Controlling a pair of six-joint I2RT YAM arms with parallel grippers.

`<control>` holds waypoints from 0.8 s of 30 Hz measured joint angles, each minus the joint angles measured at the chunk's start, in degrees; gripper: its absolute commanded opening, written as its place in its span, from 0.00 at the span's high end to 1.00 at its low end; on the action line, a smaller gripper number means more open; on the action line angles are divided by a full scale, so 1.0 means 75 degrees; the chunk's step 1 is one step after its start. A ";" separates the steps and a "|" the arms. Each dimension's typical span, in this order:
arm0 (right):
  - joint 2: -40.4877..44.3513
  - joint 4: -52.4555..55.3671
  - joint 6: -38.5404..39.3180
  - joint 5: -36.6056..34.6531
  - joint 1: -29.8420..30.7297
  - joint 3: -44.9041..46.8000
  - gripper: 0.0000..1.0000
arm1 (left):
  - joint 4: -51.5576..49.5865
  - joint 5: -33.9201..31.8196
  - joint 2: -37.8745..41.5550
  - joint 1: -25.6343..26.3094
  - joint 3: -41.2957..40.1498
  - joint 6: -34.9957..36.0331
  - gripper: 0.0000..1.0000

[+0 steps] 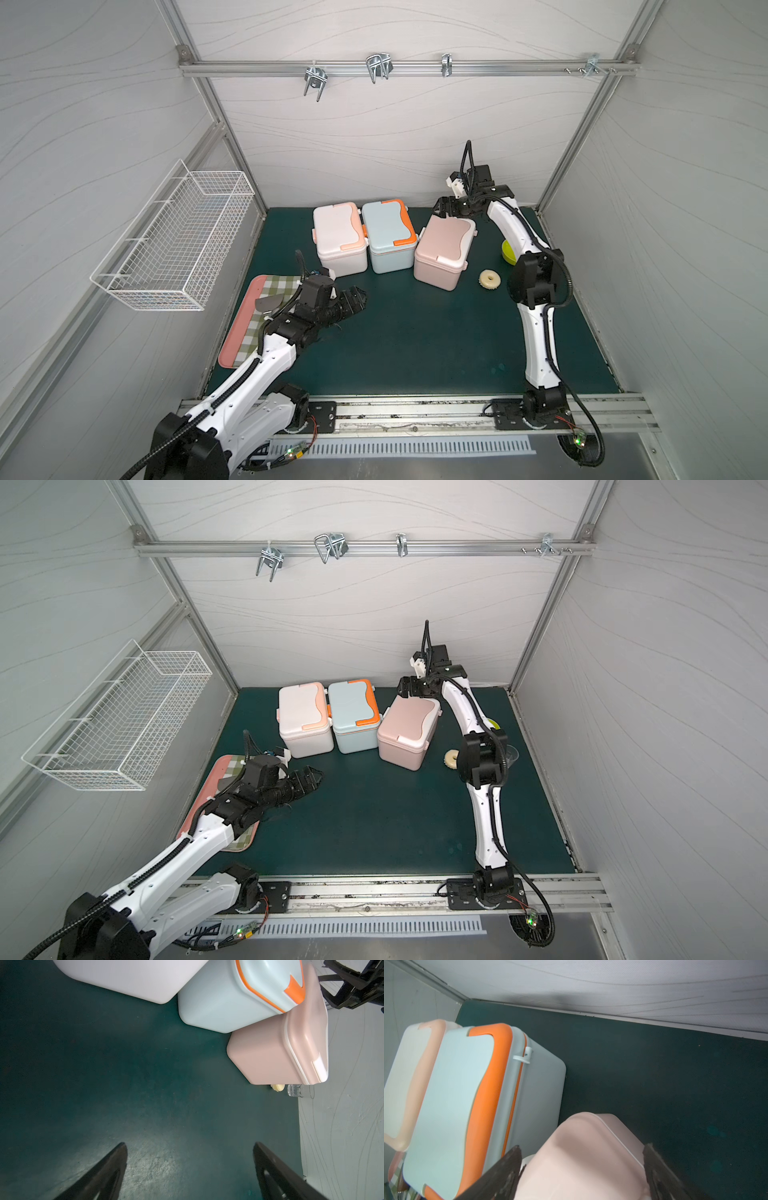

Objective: Open first aid kits and take out gauze
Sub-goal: Move the first aid kit to the center of the board.

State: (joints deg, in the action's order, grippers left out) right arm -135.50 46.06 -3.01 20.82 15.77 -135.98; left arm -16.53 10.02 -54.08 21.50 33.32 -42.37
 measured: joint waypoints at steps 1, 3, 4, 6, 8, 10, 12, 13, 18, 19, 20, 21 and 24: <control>0.0052 0.0015 0.0146 0.0073 0.0023 0.0122 0.11 | 0.0000 0.0020 -0.0017 0.0000 0.0003 0.0006 0.05; 0.0251 0.0055 0.0353 0.0242 0.0073 0.0527 0.12 | 0.0009 0.0079 -0.0032 0.0000 0.0023 0.0020 0.05; 0.0425 0.0079 0.0428 0.0344 0.0111 0.0857 0.13 | 0.0012 0.0119 -0.0038 0.0000 0.0038 0.0023 0.05; 0.0801 0.0134 0.0551 0.0490 0.0213 0.1521 0.14 | 0.0035 0.0189 -0.0038 0.0003 0.0052 0.0023 0.05; 0.1271 0.0125 0.0635 0.0583 0.0356 0.2288 0.14 | 0.0079 0.0236 -0.0038 0.0023 0.0052 0.0023 0.05; 0.1830 0.0090 0.0670 0.0688 0.0545 0.3104 0.14 | 0.0099 0.0300 -0.0035 0.0085 0.0052 0.0020 0.05; 0.2369 0.0061 0.0679 0.0752 0.0778 0.3850 0.14 | 0.0154 0.0356 -0.0032 0.0187 0.0055 0.0020 0.05; 0.2649 0.0032 0.0673 0.0810 0.0921 0.4214 0.14 | 0.0187 0.0367 -0.0029 0.0259 0.0055 0.0020 0.05; 0.3730 -0.0213 0.0443 0.0959 0.1553 0.5377 0.01 | 0.0256 0.0423 -0.0017 0.0685 0.0096 0.0023 0.05; 0.3955 -0.0268 0.0379 0.0927 0.1670 0.5563 0.01 | 0.0274 0.0440 -0.0017 0.0766 0.0114 0.0023 0.05; 0.4156 -0.0335 0.0251 0.0822 0.1749 0.5724 0.01 | 0.0280 0.0458 -0.0017 0.0828 0.0137 0.0026 0.05; 0.4389 -0.0379 0.0125 0.0714 0.1786 0.5898 0.01 | 0.0283 0.0481 -0.0026 0.0883 0.0172 0.0026 0.05; 0.5243 -0.0618 -0.0309 0.0204 0.1757 0.6601 0.01 | 0.0449 0.0557 -0.0146 0.1003 0.0286 0.0032 0.05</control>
State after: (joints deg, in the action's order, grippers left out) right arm -96.18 41.43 -5.32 22.35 28.95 -86.48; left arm -13.17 14.20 -55.18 29.02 35.46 -42.13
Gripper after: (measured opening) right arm 0.993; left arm 0.948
